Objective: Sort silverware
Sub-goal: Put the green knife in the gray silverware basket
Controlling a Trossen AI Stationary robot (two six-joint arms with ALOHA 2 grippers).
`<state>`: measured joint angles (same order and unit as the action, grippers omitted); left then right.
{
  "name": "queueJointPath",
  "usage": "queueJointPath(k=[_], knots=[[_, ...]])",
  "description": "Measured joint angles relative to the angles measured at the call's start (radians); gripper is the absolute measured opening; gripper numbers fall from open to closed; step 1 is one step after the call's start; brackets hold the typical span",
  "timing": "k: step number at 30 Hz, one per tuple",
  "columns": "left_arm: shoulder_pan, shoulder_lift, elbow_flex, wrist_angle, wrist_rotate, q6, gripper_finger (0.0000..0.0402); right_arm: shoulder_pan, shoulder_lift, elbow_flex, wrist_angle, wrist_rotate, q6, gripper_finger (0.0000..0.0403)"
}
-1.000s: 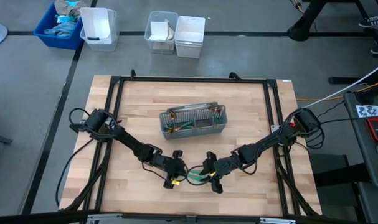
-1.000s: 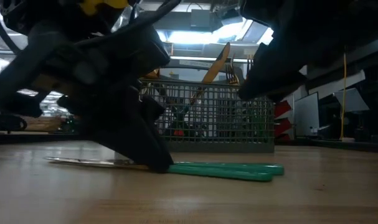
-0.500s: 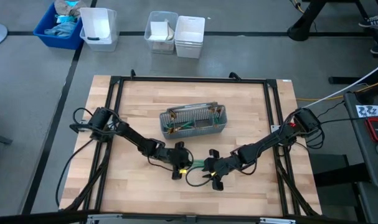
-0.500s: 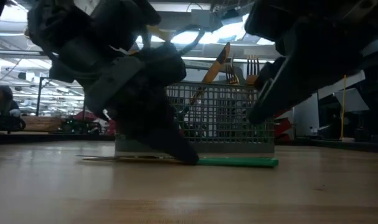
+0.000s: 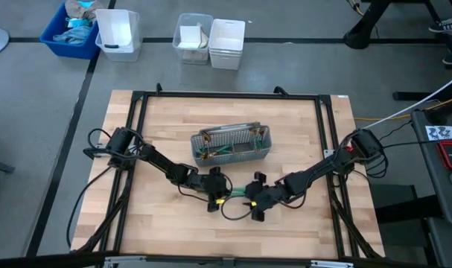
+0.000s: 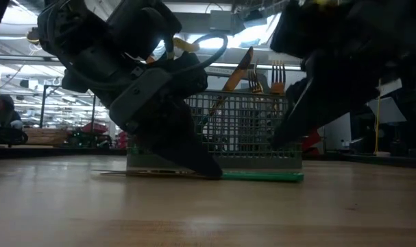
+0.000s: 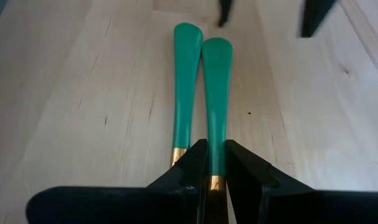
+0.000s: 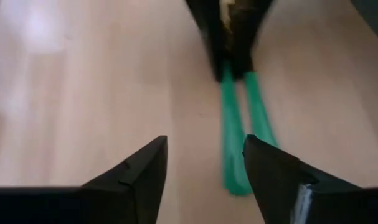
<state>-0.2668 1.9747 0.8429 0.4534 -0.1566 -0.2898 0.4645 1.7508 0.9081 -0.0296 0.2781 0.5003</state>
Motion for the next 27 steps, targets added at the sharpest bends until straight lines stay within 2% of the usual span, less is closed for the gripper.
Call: queueJointPath(k=[4, 13, 17, 27], knots=[[0.0, 0.0, 0.0, 0.003, 0.001, -0.047, 0.0045, -0.017, 0.0, 0.0, -0.05, -0.019, 0.0, 0.0213], [0.002, 0.0, 0.0, 0.006, 0.004, -0.123, 0.0045, -0.021, 0.008, 0.0, -0.056, -0.034, -0.062, 0.0181], [0.002, -0.001, 0.0, 0.006, 0.005, -0.166, 0.0045, -0.021, 0.051, 0.0, -0.054, -0.033, -0.076, 0.0173], [0.002, -0.001, 0.0, 0.007, 0.005, -0.188, 0.0045, -0.019, 0.092, 0.002, -0.042, 0.078, -0.147, 0.0172]])
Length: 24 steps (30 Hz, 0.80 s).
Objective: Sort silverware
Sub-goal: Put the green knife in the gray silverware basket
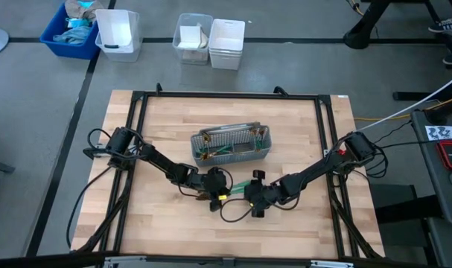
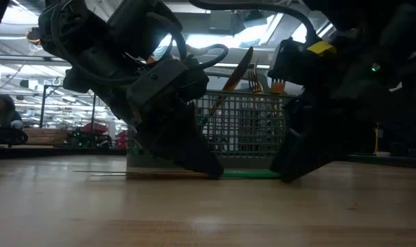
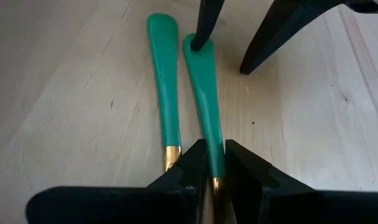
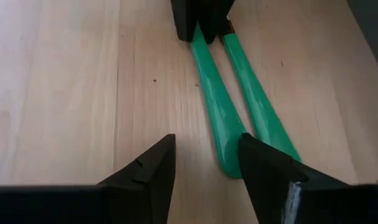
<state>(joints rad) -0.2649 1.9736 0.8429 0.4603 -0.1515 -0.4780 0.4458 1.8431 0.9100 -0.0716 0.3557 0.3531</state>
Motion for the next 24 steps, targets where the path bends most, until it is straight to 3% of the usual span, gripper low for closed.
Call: queueJointPath(k=[14, 24], knots=[[0.0, 0.003, 0.0, 0.001, 0.013, 0.01, 0.0045, -0.001, 0.002, 0.007, -0.001, 0.008, -0.097, 0.0172], [-0.001, 0.007, -0.001, 0.026, 0.015, 0.023, 0.0045, -0.002, 0.002, 0.008, -0.009, -0.046, -0.054, 0.0172]])
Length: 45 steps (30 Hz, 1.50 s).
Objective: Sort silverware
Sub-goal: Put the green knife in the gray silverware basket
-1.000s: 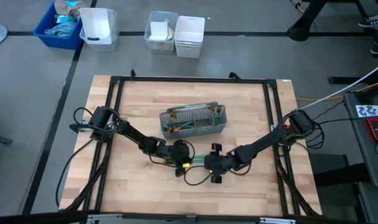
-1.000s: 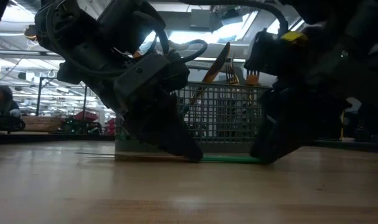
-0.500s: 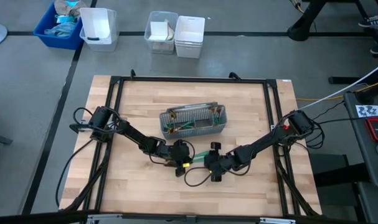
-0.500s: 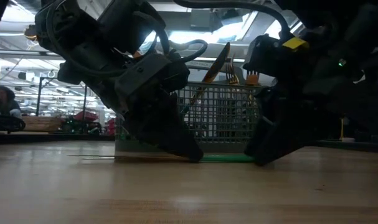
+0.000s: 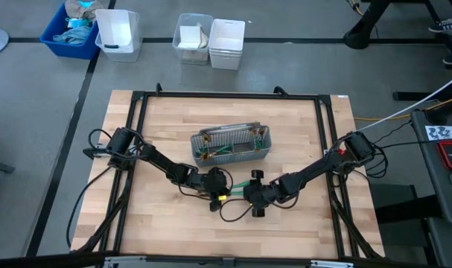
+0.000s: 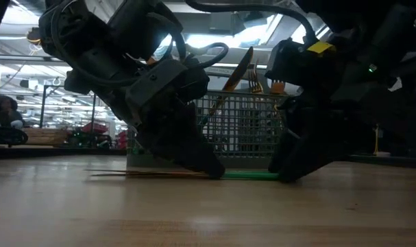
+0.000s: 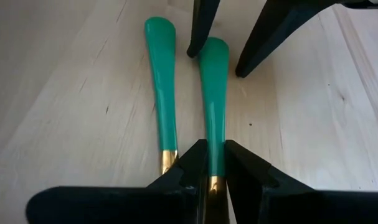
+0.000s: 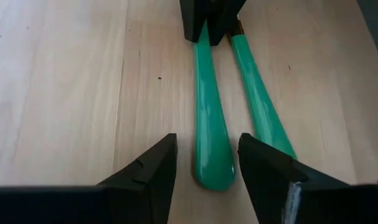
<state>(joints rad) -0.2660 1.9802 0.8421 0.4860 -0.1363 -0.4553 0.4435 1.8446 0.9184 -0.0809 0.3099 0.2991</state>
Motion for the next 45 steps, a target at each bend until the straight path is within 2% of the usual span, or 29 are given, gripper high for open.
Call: queueJointPath(k=[12, 22, 28, 34, 40, 45], knots=[[0.0, 0.002, 0.0, 0.018, 0.003, 0.01, 0.0045, -0.001, 0.041, 0.003, -0.008, -0.055, 0.044, 0.0167], [-0.001, 0.002, 0.0, 0.026, 0.008, 0.03, 0.0045, 0.0, 0.042, 0.002, -0.007, -0.08, 0.089, 0.008], [-0.002, 0.0, 0.0, 0.028, 0.01, 0.037, 0.0045, 0.001, 0.04, 0.001, 0.01, -0.084, 0.093, 0.0069], [-0.007, -0.014, 0.0, 0.028, 0.007, 0.112, 0.0045, 0.0, 0.042, 0.001, 0.034, -0.105, 0.095, 0.0065], [-0.015, -0.034, 0.002, 0.029, 0.032, 0.277, 0.0047, 0.001, 0.043, 0.002, 0.049, -0.154, 0.121, 0.0063], [-0.034, -0.036, 0.002, 0.028, 0.038, 0.343, 0.0084, 0.001, 0.043, 0.001, 0.063, -0.156, 0.123, 0.0062]])
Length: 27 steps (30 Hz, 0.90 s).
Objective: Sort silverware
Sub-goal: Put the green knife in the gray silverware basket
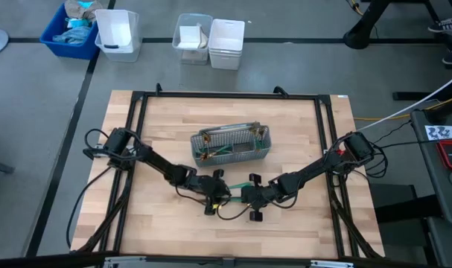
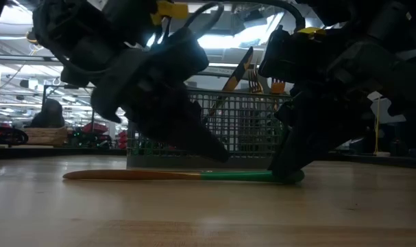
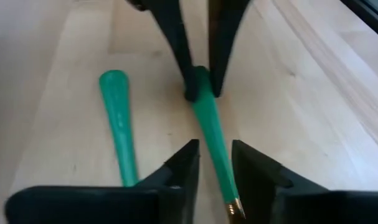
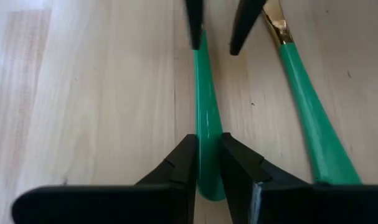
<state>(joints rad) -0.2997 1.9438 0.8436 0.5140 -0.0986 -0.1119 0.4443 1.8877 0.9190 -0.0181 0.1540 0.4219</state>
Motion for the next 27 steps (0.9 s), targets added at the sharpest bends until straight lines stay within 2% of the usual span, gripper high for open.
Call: queueJointPath(k=[6, 11, 16, 21, 27], knots=[[-0.044, 0.0, 0.0, -0.003, 0.015, 0.06, 0.0145, 0.0, 0.0, -0.001, 0.007, -0.017, 0.001, 0.0062], [-0.073, 0.0, 0.0, -0.021, 0.018, 0.1, 0.0163, 0.0, 0.001, -0.001, 0.026, -0.041, 0.001, 0.0062], [-0.083, 0.0, 0.0, -0.108, -0.035, 0.098, 0.0154, 0.0, 0.002, -0.001, 0.028, -0.053, 0.011, 0.0062], [-0.086, 0.0, 0.002, -0.13, -0.043, 0.088, 0.0138, 0.0, 0.002, -0.001, 0.029, -0.053, 0.043, 0.0062], [-0.086, 0.0, 0.002, -0.139, -0.059, 0.088, 0.0093, 0.0, 0.003, -0.003, 0.067, -0.07, 0.046, 0.0062]])
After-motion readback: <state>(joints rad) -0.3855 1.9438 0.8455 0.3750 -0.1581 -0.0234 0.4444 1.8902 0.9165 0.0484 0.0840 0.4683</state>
